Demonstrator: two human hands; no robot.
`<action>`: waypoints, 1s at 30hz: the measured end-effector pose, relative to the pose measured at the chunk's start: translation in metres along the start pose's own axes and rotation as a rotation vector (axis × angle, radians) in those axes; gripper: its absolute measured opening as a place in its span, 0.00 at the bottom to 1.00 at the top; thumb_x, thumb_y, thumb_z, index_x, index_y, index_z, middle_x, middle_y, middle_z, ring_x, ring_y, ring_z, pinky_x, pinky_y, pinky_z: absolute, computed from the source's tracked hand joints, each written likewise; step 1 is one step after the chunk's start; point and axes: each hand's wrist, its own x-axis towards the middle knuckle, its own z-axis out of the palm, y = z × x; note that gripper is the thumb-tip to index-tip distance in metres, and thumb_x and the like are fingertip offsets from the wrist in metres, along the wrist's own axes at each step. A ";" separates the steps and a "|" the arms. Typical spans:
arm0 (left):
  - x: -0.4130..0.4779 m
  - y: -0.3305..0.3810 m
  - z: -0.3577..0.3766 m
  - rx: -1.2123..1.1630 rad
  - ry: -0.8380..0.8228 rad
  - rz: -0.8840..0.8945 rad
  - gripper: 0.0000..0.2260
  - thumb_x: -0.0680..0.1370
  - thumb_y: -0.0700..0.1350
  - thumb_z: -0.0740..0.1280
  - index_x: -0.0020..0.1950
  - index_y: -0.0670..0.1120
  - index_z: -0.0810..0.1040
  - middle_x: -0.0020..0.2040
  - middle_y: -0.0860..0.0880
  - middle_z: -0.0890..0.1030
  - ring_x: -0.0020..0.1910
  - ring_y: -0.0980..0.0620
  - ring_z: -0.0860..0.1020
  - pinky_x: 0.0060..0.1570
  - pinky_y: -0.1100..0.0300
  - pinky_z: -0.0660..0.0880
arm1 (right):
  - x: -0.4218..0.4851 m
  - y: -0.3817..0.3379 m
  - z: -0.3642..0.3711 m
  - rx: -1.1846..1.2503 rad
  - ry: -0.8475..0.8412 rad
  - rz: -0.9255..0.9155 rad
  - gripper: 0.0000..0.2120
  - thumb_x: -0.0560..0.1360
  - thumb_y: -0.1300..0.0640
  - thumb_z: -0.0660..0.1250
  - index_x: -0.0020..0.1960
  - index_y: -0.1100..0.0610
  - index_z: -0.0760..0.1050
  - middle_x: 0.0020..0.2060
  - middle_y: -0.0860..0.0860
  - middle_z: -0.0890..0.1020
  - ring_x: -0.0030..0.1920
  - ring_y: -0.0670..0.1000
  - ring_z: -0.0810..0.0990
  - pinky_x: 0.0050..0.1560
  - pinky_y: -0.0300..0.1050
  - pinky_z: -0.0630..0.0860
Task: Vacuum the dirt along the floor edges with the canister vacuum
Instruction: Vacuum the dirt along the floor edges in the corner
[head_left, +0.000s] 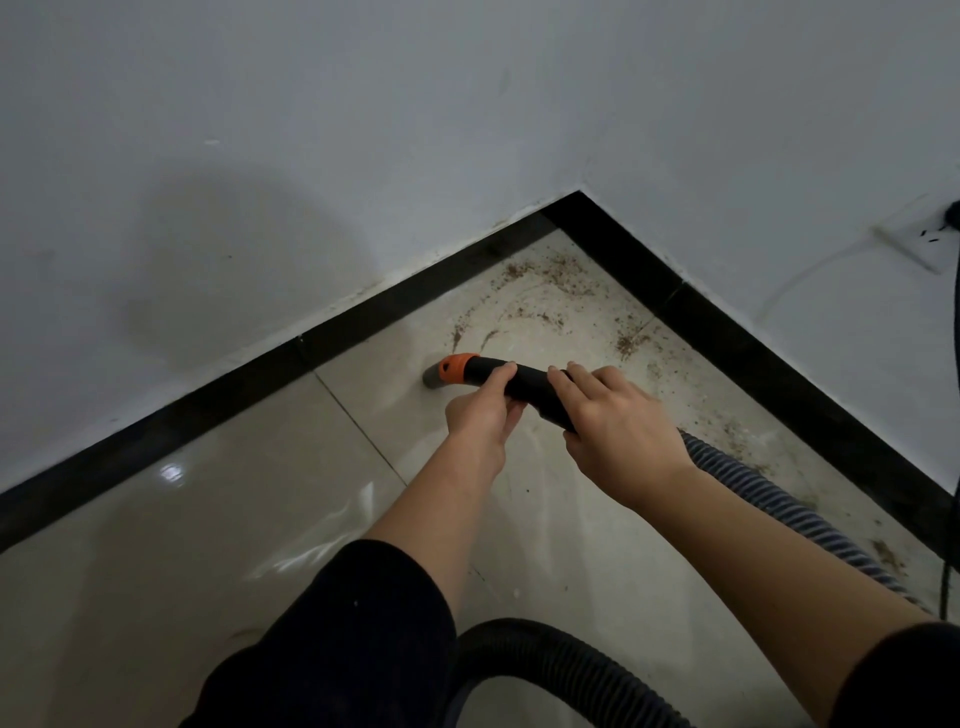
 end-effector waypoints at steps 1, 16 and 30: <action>0.000 0.001 -0.001 -0.003 0.001 0.002 0.18 0.76 0.41 0.72 0.63 0.35 0.75 0.55 0.39 0.82 0.41 0.54 0.80 0.48 0.63 0.78 | 0.001 -0.001 -0.001 -0.001 0.008 -0.003 0.32 0.59 0.61 0.79 0.63 0.63 0.76 0.49 0.55 0.82 0.41 0.56 0.79 0.37 0.46 0.78; 0.001 0.010 -0.014 -0.005 0.036 0.010 0.18 0.76 0.41 0.72 0.63 0.36 0.75 0.52 0.39 0.82 0.42 0.53 0.81 0.45 0.64 0.78 | 0.007 -0.015 0.002 0.000 0.004 -0.022 0.31 0.59 0.61 0.78 0.62 0.63 0.77 0.49 0.56 0.82 0.41 0.56 0.79 0.36 0.47 0.78; 0.007 0.010 0.005 -0.005 0.000 0.004 0.19 0.76 0.41 0.71 0.64 0.35 0.74 0.55 0.38 0.82 0.43 0.52 0.81 0.47 0.63 0.79 | 0.012 0.000 0.003 -0.031 -0.041 0.004 0.32 0.61 0.61 0.77 0.63 0.63 0.75 0.50 0.56 0.81 0.42 0.57 0.79 0.39 0.48 0.78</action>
